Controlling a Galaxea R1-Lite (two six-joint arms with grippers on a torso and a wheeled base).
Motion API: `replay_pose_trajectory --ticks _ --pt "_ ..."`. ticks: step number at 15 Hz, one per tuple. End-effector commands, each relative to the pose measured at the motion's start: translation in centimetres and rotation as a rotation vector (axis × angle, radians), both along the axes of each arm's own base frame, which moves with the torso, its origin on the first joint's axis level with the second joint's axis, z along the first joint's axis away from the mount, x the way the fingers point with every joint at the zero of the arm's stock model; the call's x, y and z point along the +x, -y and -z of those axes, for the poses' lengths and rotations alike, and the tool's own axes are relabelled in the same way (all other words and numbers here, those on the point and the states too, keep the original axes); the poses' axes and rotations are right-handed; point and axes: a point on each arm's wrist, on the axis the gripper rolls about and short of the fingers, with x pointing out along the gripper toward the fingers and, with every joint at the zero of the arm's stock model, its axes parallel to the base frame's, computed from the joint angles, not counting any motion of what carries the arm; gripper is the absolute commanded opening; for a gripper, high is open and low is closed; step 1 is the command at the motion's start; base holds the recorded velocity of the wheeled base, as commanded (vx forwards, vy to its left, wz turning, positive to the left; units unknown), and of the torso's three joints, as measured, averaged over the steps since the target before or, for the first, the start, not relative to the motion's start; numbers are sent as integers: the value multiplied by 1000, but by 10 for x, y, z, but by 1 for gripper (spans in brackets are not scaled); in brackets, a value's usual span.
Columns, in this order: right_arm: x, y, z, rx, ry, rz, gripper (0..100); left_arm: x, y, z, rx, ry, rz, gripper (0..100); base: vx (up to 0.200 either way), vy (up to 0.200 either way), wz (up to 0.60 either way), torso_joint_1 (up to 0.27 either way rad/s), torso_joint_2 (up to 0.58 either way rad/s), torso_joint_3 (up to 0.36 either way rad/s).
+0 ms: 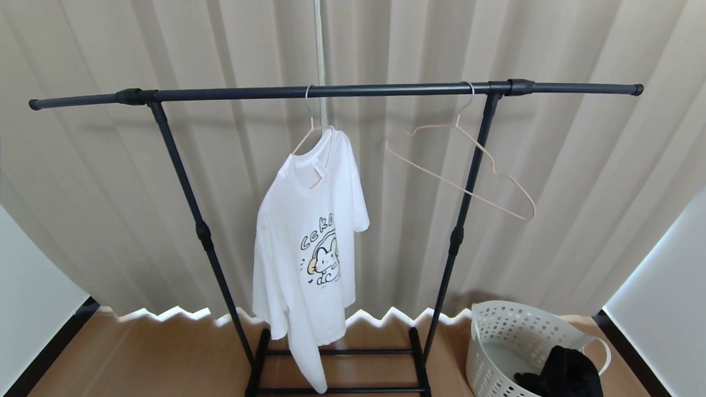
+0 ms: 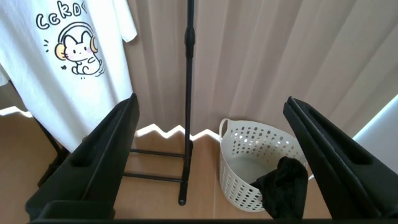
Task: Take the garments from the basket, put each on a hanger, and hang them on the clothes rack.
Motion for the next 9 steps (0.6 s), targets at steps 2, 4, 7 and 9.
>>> replay_pose_trajectory --ticks 2,4,7,9 --pt "0 0 0 -1 2 0 100 0 0 0 -1 -2 0 100 0 0 0 -232 557 325" --pt "0 0 0 -1 2 0 100 0 0 0 0 -2 0 100 0 0 0 -222 549 330" --pt "0 0 0 -1 2 0 100 0 0 0 0 -2 0 100 0 0 0 -207 531 320" --pt "0 0 0 -1 2 0 100 0 0 0 2 -2 0 100 0 0 0 -200 542 327"
